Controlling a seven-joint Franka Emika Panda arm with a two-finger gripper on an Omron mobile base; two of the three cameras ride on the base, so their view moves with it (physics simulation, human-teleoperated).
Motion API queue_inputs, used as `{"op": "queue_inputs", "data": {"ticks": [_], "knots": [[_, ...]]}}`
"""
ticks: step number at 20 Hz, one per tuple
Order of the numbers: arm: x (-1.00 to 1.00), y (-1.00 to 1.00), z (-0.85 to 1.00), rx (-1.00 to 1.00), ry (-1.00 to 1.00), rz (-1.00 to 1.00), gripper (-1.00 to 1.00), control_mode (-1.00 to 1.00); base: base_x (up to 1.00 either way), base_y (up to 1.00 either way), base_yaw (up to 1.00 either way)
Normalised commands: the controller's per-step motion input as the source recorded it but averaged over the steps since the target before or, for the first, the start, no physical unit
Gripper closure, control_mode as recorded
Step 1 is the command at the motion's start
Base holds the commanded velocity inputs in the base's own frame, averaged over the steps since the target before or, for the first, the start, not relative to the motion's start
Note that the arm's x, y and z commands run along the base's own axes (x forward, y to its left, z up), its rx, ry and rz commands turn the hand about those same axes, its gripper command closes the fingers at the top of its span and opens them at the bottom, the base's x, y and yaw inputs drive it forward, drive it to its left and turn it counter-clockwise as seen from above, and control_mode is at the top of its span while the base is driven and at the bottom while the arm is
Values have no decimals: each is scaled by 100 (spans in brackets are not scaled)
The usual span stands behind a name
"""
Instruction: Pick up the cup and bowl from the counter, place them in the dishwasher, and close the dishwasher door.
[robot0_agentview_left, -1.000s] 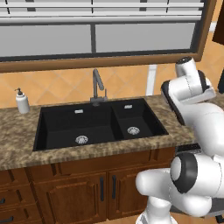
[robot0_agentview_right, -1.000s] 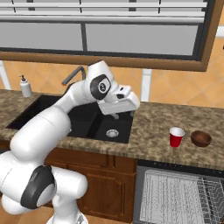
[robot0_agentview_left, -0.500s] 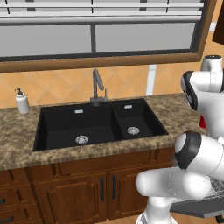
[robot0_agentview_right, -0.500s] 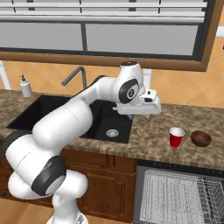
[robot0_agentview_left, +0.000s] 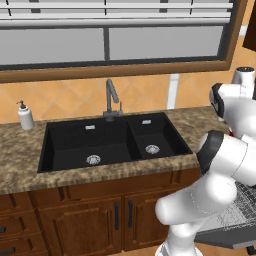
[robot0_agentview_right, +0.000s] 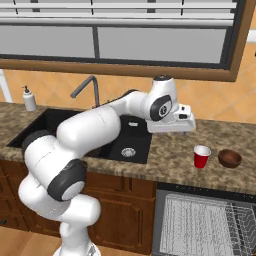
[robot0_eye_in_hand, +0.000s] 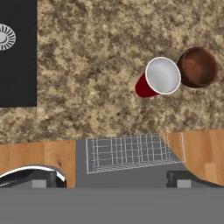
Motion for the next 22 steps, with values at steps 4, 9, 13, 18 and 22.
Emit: {"op": "queue_inputs", "data": {"ticks": [4, 9, 13, 18, 22], "knots": [[43, -33, -26, 0, 0, 1, -100, -100, 0, 0, 0], [40, -36, -26, 0, 0, 2, -100, -100, 0, 0, 0], [42, -39, -28, 0, 0, 2, -100, -100, 0, 0, 0], [37, -25, -29, 0, 0, 2, -100, -100, 0, 0, 0], [23, 0, -34, 0, 0, 0, -100, -100, 0, 0, 0]]}}
